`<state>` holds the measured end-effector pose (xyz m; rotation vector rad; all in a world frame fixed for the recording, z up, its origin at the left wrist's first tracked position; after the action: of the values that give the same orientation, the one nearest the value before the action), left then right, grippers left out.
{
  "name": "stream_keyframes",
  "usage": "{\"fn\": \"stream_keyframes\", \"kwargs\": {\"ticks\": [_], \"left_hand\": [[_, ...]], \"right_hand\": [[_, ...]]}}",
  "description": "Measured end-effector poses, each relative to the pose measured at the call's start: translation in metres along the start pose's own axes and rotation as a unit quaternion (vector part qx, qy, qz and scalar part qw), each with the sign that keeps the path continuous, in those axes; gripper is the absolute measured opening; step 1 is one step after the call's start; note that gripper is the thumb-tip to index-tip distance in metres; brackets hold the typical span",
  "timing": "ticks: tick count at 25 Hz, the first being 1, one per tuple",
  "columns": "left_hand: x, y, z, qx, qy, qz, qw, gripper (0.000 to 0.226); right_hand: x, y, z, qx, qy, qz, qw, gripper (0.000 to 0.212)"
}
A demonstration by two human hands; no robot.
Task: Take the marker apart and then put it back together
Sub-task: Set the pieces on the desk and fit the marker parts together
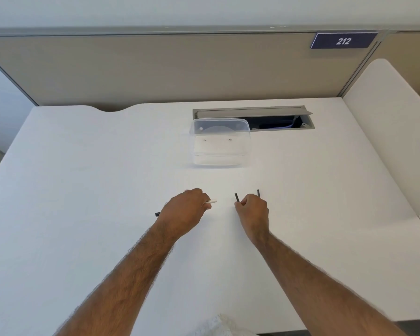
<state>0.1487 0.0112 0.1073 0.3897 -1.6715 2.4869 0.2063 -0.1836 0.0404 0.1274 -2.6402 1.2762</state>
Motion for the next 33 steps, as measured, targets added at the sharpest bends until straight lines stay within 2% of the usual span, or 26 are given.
{"fn": "stream_keyframes", "kwargs": {"ticks": [5, 13, 24, 28, 31, 33], "left_hand": [[0.003, 0.002, -0.01, 0.005, -0.002, -0.001, 1.0, 0.025], [0.004, 0.007, -0.024, 0.024, -0.011, -0.002, 1.0, 0.024], [0.005, 0.015, -0.021, 0.038, 0.0, 0.003, 0.999, 0.021], [0.007, 0.014, -0.019, 0.039, 0.0, 0.004, 0.999, 0.022], [0.008, 0.01, -0.016, 0.03, -0.004, 0.016, 0.999, 0.022], [0.009, 0.006, -0.016, 0.037, -0.022, 0.033, 0.999, 0.021]], "right_hand": [[-0.012, 0.006, 0.001, 0.032, 0.032, 0.008, 0.999, 0.02], [-0.013, 0.008, 0.005, 0.02, 0.06, 0.021, 0.998, 0.022], [-0.012, 0.009, 0.018, 0.035, 0.073, 0.02, 0.997, 0.025], [-0.011, 0.002, 0.012, 0.049, 0.06, 0.028, 0.997, 0.025], [0.001, -0.01, -0.006, -0.021, 0.023, 0.058, 0.998, 0.025], [0.018, -0.005, -0.023, -0.084, -0.029, 0.026, 0.996, 0.019]]}}
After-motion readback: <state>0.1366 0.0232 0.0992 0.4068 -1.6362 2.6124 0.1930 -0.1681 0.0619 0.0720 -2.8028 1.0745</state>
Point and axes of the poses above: each hand's wrist, its own x-axis away from the middle knuckle, its own y-axis out of the palm, z = x × y, the point moved 9 cm from there along -x, towards the middle knuckle, and after that the axes turned 4 degrees about -y, right-handed, at the moved point
